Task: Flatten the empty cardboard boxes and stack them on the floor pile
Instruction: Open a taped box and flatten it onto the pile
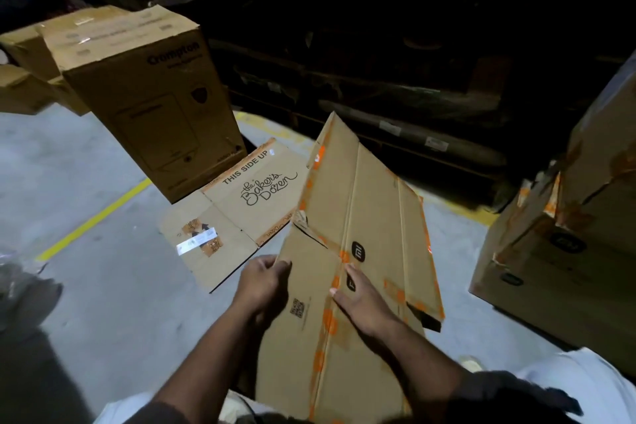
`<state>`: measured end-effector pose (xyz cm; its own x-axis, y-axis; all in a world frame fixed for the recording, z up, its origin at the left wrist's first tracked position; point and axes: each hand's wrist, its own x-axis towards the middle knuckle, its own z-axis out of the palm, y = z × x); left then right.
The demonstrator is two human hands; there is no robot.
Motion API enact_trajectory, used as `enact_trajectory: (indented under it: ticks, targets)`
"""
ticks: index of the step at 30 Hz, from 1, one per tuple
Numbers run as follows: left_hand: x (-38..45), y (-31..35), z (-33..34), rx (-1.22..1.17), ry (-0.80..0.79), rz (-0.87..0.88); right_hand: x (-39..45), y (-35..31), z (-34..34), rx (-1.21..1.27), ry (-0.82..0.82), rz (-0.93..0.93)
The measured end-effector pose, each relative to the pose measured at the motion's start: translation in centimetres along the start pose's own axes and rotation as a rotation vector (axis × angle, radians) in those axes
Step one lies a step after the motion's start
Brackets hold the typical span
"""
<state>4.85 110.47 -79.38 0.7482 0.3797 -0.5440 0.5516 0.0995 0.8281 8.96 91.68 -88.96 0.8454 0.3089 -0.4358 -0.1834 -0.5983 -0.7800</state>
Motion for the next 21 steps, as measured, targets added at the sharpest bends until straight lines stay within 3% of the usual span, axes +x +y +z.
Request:
enact_trajectory:
  ticks: [5,8,11,18,21]
  targets:
    - [-1.6,2.6,-3.0,-0.147,-0.051,0.08,-0.4,3.4,-2.5,0.085,0.302,0.303]
    - [-1.6,4.3,-5.5,-0.244,-0.016,0.163,-1.1,4.9,-3.3,0.219,0.309,0.468]
    - [-0.6,5.2,-9.1,-0.267,0.066,0.208,-0.5,5.7,-3.4,0.358,0.238,0.446]
    - [1.6,5.5,-16.3,-0.379,0.104,0.18,3.6,2.9,-7.5,0.378,0.323,0.345]
    - [2.2,5.9,-18.4,-0.365,0.134,0.186,4.2,2.3,-10.6,0.513,0.135,0.317]
